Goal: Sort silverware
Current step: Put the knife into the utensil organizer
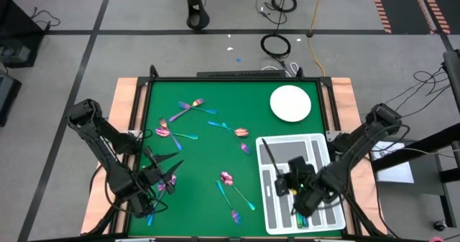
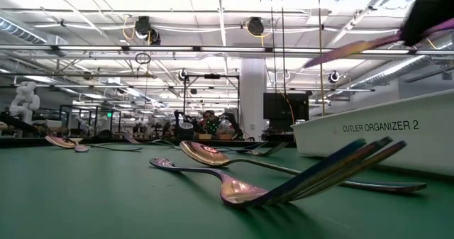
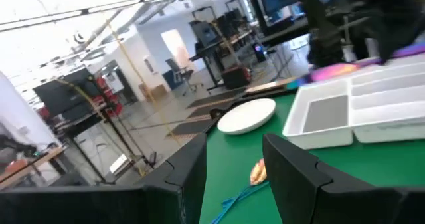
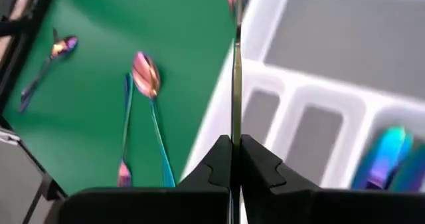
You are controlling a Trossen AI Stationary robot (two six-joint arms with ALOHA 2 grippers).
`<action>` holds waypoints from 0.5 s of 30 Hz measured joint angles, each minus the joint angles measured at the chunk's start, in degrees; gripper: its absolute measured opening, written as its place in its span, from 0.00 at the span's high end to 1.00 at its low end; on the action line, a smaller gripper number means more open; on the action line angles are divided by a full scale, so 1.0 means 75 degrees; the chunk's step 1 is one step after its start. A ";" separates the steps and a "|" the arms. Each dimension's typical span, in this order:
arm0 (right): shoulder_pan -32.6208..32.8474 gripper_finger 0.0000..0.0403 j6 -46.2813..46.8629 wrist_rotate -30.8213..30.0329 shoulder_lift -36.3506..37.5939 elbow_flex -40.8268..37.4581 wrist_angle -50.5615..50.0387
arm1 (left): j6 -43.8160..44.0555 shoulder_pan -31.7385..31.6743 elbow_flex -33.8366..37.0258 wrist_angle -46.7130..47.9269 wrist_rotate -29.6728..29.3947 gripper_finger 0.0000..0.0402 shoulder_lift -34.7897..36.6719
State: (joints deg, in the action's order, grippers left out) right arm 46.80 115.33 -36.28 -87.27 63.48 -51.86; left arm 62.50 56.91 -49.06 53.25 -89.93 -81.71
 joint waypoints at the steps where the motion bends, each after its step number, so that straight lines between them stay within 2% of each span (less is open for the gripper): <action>1: 0.0161 1.00 0.0303 0.0030 -0.0096 0.0000 -0.0080 | 0.0002 -0.0051 0.0000 -0.0041 -0.0003 0.63 0.0000; 8: 0.1089 1.00 0.2125 0.0220 -0.0716 -0.0001 -0.0653 | 0.0012 -0.0382 0.0000 -0.0110 -0.0009 0.63 0.0000; 12: 0.1316 1.00 0.2254 0.0867 -0.1028 -0.0003 -0.0364 | 0.0012 -0.0612 0.0000 -0.0258 -0.0014 0.63 0.0000; 15: 0.1385 1.00 0.2247 0.0904 -0.1208 -0.0003 0.0035 | 0.0014 -0.0763 0.0000 -0.0270 -0.0015 0.63 0.0000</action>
State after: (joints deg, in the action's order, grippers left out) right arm 57.19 132.18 -29.50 -96.33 63.46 -51.60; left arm 62.61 51.19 -49.06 51.23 -90.04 -81.71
